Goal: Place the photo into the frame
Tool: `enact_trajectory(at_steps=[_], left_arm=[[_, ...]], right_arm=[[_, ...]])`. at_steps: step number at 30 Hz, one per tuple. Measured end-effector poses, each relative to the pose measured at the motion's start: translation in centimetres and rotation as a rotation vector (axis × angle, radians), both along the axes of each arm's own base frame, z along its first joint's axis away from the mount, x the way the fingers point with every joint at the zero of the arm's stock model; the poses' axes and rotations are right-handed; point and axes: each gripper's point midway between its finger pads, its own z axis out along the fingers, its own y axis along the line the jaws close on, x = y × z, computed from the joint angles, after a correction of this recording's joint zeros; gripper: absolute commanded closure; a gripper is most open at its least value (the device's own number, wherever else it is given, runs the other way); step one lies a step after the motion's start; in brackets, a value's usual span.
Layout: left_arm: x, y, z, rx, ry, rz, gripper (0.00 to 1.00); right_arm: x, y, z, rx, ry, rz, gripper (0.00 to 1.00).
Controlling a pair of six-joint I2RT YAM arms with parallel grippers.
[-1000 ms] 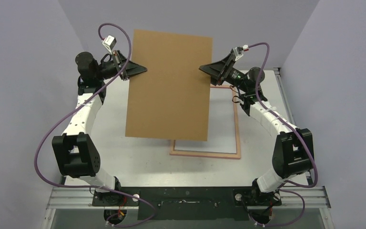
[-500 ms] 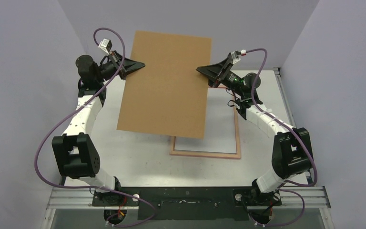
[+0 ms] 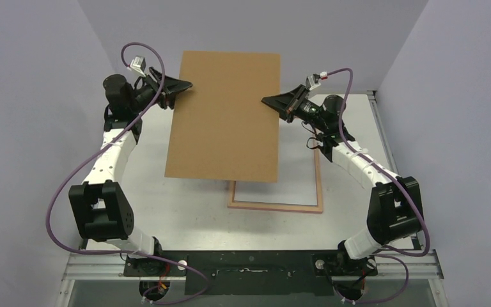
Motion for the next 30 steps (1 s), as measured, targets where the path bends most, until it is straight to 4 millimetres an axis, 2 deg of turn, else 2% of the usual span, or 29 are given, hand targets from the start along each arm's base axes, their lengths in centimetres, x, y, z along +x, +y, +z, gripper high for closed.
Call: enact_trajectory(at_steps=[2, 6, 11, 12, 14, 18, 21, 26, 30], left_arm=[[0.7, 0.6, -1.6, 0.042, 0.031, 0.046, 0.36], [1.3, 1.7, -5.7, 0.162, 0.115, 0.115, 0.32], [0.9, 2.7, -11.4, 0.323, 0.222, 0.135, 0.32], [1.0, 2.7, -12.0, 0.332, 0.235, 0.132, 0.32], [0.9, 2.6, -14.7, 0.374, 0.292, 0.11, 0.33], [0.3, 0.7, -20.3, 0.442, 0.407, 0.025, 0.33], [-0.7, -1.7, -23.1, 0.478, 0.452, -0.057, 0.33], [-2.0, -4.8, -26.2, 0.521, 0.486, -0.161, 0.33], [-1.9, -6.1, -28.0, 0.544, 0.502, -0.203, 0.34]], right_arm=[[0.2, -0.4, -0.4, -0.052, 0.009, -0.012, 1.0], [1.3, -2.6, -2.3, -0.167, 0.041, -0.052, 1.0], [2.7, -7.3, -7.1, -0.325, 0.167, -0.131, 1.0], [2.8, -8.1, -7.8, -0.349, 0.188, -0.14, 1.0], [2.9, -10.0, -9.5, -0.398, 0.236, -0.157, 1.0], [2.9, -12.7, -12.2, -0.467, 0.298, -0.165, 1.0], [2.5, -14.1, -14.2, -0.535, 0.324, -0.143, 1.0], [2.5, -15.3, -15.8, -0.601, 0.31, -0.094, 1.0], [3.0, -15.9, -16.0, -0.626, 0.289, -0.079, 1.0]])
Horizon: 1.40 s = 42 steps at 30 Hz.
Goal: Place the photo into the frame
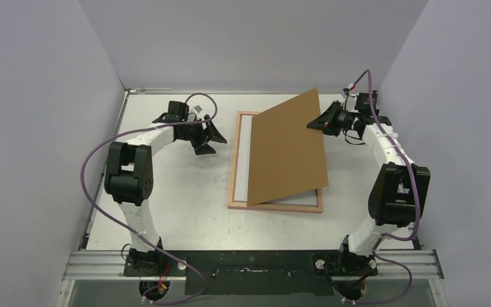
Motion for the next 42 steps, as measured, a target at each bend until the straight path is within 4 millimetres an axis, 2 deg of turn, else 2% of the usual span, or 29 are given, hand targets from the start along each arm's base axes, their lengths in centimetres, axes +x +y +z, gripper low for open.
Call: enact_trajectory(at_steps=[9, 13, 19, 23, 29, 42], left_arm=[[1.0, -1.0, -2.1, 0.006, 0.024, -0.023, 0.35], [1.3, -1.8, -3.2, 0.002, 0.035, -0.039, 0.39], [1.2, -2.9, -5.1, 0.0, 0.071, -0.067, 0.43], [1.5, -3.3, -6.1, 0.006, 0.082, -0.081, 0.48], [2.5, -3.4, -6.2, 0.015, 0.063, -0.092, 0.53], [2.4, -3.4, -6.7, 0.022, 0.067, -0.107, 0.59]], right_arm=[[1.8, -0.2, -0.7, 0.024, -0.058, -0.019, 1.0], [1.8, 0.0, -1.9, 0.06, -0.049, -0.049, 1.0], [2.5, 0.5, -2.0, 0.092, -0.074, -0.04, 1.0], [2.9, 0.8, -3.1, 0.108, -0.061, -0.024, 1.0], [2.5, 1.2, -3.4, 0.122, -0.045, 0.006, 1.0], [2.1, 1.3, -3.1, 0.127, -0.009, 0.019, 1.0]])
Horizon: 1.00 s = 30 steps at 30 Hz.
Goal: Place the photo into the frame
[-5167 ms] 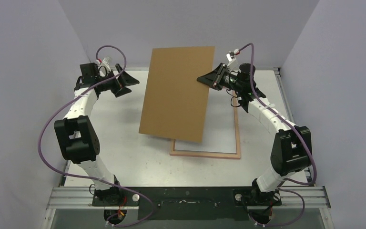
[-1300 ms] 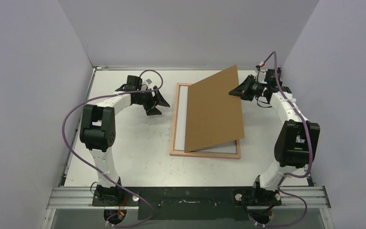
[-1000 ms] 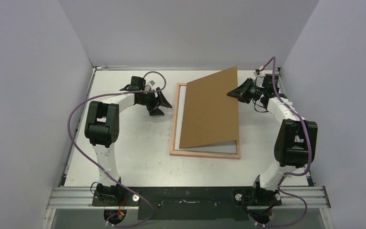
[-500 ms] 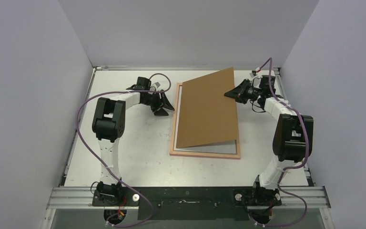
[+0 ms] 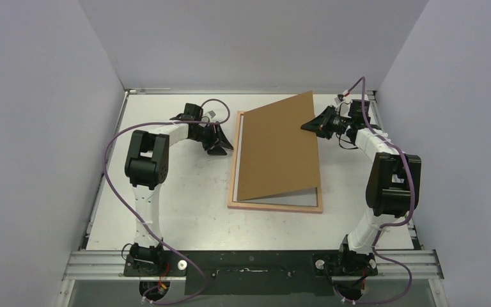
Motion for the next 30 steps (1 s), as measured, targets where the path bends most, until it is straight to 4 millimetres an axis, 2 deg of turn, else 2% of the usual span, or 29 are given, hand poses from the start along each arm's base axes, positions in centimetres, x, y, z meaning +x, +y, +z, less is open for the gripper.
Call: enact_trajectory(at_steps=[30], left_arm=[[0.07, -0.42, -0.2, -0.023, 0.016, -0.015, 0.61]], right_arm=[[-0.27, 0.04, -0.52, 0.041, 0.017, -0.008, 1.0]])
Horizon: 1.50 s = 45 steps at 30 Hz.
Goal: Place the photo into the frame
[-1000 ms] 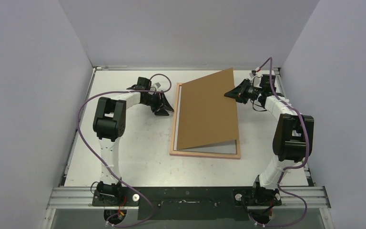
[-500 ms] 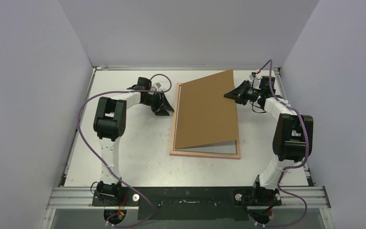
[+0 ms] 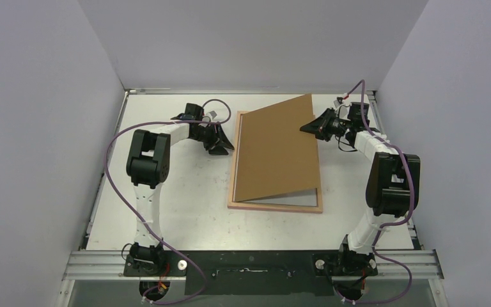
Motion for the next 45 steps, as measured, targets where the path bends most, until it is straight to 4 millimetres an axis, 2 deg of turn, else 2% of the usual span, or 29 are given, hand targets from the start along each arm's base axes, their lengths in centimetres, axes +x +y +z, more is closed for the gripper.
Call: enact_trajectory(at_steps=[19, 25, 32, 38, 43, 45], left_arm=[[0.0, -0.3, -0.1, -0.006, 0.004, -0.008, 0.61], [0.0, -0.5, 0.0, -0.011, 0.005, -0.013, 0.61], [-0.1, -0.7, 0.0, -0.011, 0.004, -0.017, 0.61], [0.0, -0.7, 0.0, -0.01, 0.008, -0.018, 0.61], [0.0, -0.7, 0.0, -0.008, 0.012, -0.019, 0.62], [0.0, -0.7, 0.0, -0.008, 0.014, -0.02, 0.61]], right_arm=[[0.1, 0.4, -0.2, 0.002, -0.023, 0.011, 1.0], [0.4, 1.1, -2.0, 0.005, 0.009, 0.025, 1.0], [0.0, 1.1, -2.7, -0.016, 0.014, 0.04, 1.0], [-0.5, 0.9, -3.4, -0.056, 0.032, 0.052, 0.75], [-1.4, 0.6, -4.9, -0.11, 0.083, 0.058, 0.52], [-1.7, 0.5, -5.1, -0.13, 0.097, 0.061, 0.5]])
